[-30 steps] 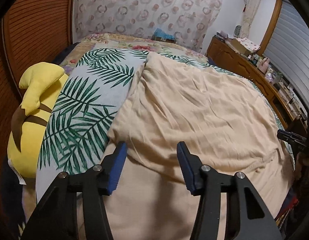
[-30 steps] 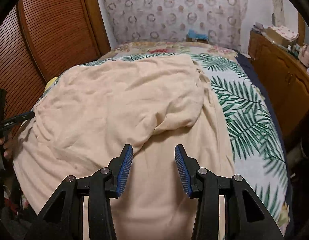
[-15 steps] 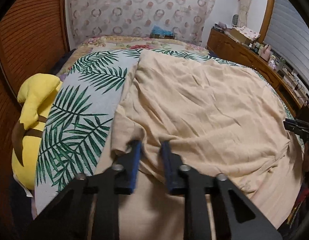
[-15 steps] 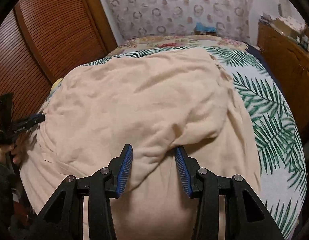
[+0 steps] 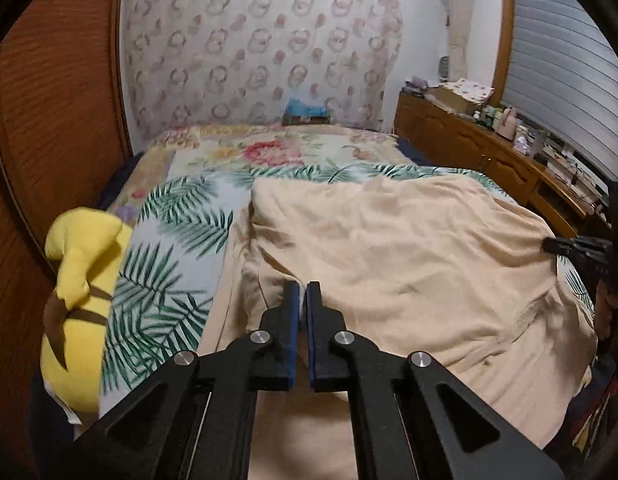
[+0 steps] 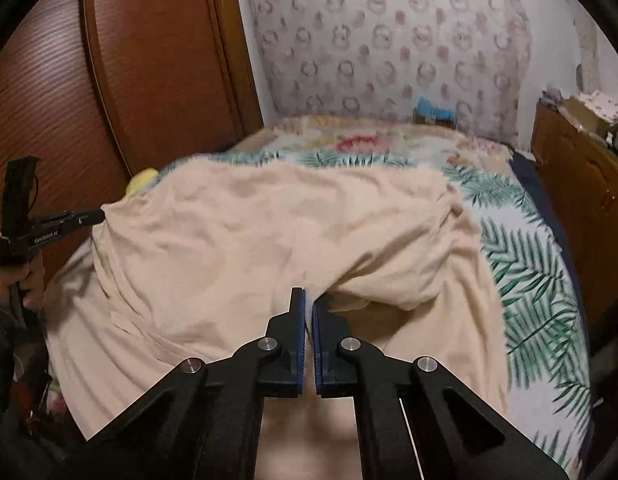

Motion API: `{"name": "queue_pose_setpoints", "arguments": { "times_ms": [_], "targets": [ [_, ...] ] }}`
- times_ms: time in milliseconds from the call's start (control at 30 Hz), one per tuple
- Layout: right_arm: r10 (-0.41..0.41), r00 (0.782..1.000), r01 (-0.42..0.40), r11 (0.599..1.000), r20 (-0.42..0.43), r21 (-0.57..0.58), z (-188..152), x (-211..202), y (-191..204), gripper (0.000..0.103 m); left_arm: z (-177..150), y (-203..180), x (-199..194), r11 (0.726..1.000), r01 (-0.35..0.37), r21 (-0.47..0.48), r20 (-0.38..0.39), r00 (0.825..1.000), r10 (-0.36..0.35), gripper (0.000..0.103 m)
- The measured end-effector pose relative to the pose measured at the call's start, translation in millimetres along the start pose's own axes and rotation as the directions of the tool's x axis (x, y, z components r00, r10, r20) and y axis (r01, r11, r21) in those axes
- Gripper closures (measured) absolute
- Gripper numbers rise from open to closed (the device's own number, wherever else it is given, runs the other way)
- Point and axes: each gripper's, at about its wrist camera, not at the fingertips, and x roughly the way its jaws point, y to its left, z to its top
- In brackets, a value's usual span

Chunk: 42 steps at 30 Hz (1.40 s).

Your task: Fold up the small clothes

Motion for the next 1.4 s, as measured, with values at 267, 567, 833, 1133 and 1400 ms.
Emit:
{"name": "queue_pose_setpoints", "arguments": {
  "times_ms": [267, 567, 833, 1133, 1400],
  "targets": [
    [0.008, 0.999, -0.007, 1.000, 0.048, -0.005, -10.8, -38.2, -8.3, 0.100, 6.6, -4.8, -47.2, 0.999, 0.045, -0.001, 0.091, 0.995, -0.045, 0.099],
    [0.015, 0.997, -0.012, 0.999, 0.074, -0.040, -41.0, -110.5, 6.4, 0.100, -16.8, -0.1, -102.3, 0.997, 0.074, -0.006, 0.144, 0.987, -0.072, 0.099],
    [0.031, 0.999, -0.031, 0.999, 0.007, -0.024, -80.3, -140.9, 22.1, 0.100, -66.6, 8.0, -96.8, 0.999, 0.030, -0.036, 0.048, 0.998, -0.029, 0.099],
    [0.032, 0.994, -0.027, 0.998, -0.106, 0.049, -107.8, -102.4, 17.0, 0.100, -110.3, 13.4, -69.3, 0.998, -0.022, -0.054, -0.077, 0.997, 0.017, 0.099],
    [-0.038, 0.994, 0.042, 0.998, -0.100, 0.045, -104.3, -108.0, 20.8, 0.081, -108.6, 20.5, -77.5, 0.997, -0.034, -0.067, -0.034, 0.999, 0.031, 0.056]
  ]
}}
